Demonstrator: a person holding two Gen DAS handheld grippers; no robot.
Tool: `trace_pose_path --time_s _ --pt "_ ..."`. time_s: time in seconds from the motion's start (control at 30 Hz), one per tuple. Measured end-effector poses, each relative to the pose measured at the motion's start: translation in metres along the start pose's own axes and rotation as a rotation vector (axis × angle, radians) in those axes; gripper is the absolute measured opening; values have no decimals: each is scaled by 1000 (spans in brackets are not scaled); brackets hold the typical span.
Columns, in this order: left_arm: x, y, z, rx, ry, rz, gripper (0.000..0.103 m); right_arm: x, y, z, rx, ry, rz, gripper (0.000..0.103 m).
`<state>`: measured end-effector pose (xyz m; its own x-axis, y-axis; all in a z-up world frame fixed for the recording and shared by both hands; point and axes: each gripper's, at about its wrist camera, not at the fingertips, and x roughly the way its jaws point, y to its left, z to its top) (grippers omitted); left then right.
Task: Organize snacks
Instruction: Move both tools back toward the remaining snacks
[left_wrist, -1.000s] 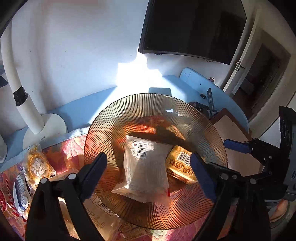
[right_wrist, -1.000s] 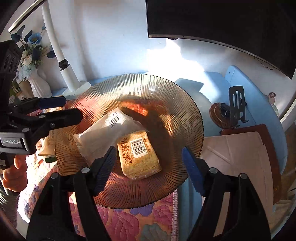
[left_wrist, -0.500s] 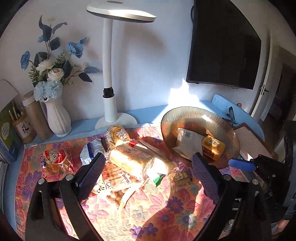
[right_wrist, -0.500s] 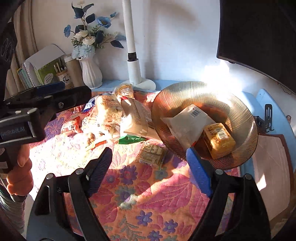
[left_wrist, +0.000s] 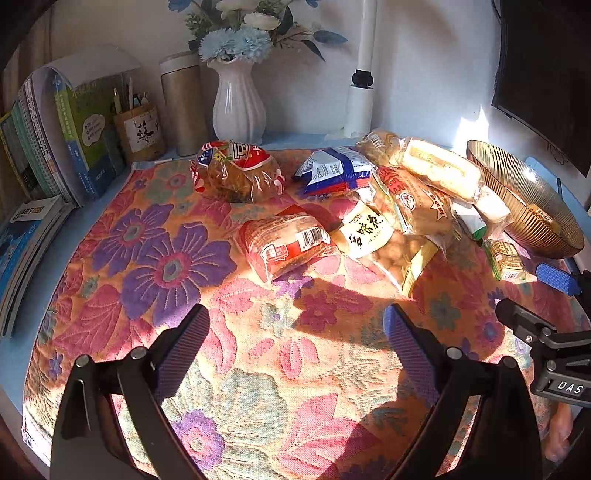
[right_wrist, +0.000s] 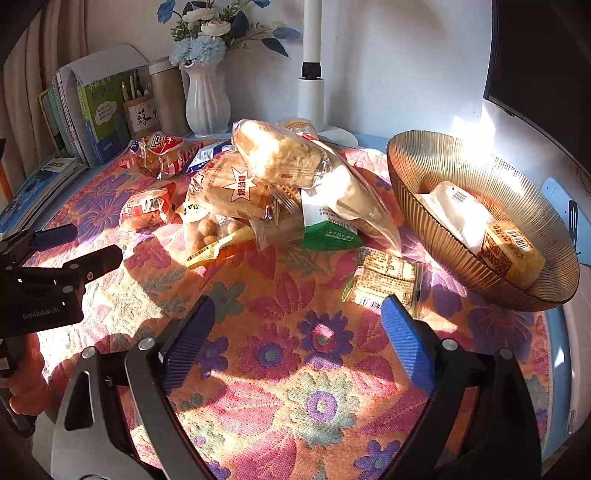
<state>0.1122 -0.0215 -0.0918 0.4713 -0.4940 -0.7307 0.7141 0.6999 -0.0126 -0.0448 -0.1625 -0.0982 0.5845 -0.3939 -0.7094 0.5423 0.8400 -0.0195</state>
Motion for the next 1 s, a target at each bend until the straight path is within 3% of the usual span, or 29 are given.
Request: trace_pose_path --time_s 0.67,1.0 --pt "26 -1 -1 -19 53 33 94 26 -38 -10 190 109 119 98" --pt "28 -2 -2 -8 63 36 94 26 -35 -12 176 112 94 100"
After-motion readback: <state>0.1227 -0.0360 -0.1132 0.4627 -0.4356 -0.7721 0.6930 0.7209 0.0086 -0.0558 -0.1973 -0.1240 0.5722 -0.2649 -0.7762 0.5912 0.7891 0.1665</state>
